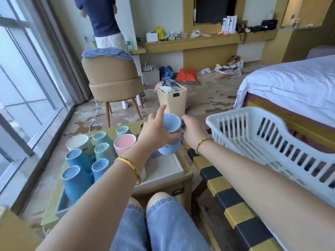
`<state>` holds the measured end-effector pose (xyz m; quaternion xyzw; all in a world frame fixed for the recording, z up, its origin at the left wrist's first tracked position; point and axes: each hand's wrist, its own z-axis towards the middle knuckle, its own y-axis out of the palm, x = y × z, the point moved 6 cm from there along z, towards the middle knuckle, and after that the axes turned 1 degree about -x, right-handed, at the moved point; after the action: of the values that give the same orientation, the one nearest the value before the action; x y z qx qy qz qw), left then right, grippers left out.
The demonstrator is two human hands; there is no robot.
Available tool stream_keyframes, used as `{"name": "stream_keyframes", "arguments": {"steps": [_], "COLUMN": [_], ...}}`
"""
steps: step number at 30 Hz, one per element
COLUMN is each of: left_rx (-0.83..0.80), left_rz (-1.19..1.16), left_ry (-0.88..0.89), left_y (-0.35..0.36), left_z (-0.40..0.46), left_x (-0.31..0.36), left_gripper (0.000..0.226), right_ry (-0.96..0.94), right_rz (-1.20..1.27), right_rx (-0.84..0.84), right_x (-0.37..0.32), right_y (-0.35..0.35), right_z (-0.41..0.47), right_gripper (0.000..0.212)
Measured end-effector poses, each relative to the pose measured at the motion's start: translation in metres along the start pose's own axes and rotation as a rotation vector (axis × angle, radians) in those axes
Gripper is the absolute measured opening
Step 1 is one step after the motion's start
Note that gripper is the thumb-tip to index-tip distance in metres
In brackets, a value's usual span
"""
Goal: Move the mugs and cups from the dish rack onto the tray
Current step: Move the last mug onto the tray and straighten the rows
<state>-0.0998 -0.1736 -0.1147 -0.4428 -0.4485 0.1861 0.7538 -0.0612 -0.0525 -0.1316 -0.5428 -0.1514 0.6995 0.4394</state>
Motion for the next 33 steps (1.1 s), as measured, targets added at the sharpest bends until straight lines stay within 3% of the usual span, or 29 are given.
{"name": "stream_keyframes", "arguments": {"steps": [8,16,21,25,29,33], "left_rx": [-0.065,-0.041,-0.034,-0.123,-0.208,-0.186], "left_rz": [0.008,0.224,0.362,0.326,0.171,0.149], "left_ry": [-0.158,-0.176,-0.169,-0.119,-0.101,-0.084], "left_y": [0.050,0.066,0.065,0.063,0.055,0.052], "left_z": [-0.004,-0.008,-0.006,-0.006,-0.005,-0.007], "left_x": [-0.073,-0.089,-0.091,-0.099,-0.105,-0.102], "left_gripper": [0.097,0.089,0.096,0.101,0.102,0.098], "right_ry": [0.154,0.101,0.090,0.184,0.289,0.337], "right_rz": [-0.061,-0.081,-0.065,-0.041,-0.076,-0.037], "right_rx": [-0.193,-0.272,-0.303,-0.264,-0.236,-0.220], "right_x": [0.027,0.042,0.044,0.053,0.065,0.066], "right_y": [0.085,0.109,0.107,0.103,0.100,0.101], "right_z": [-0.004,-0.004,0.001,-0.002,-0.012,-0.019], "right_gripper": [0.013,0.021,0.018,0.013,0.022,0.027]}}
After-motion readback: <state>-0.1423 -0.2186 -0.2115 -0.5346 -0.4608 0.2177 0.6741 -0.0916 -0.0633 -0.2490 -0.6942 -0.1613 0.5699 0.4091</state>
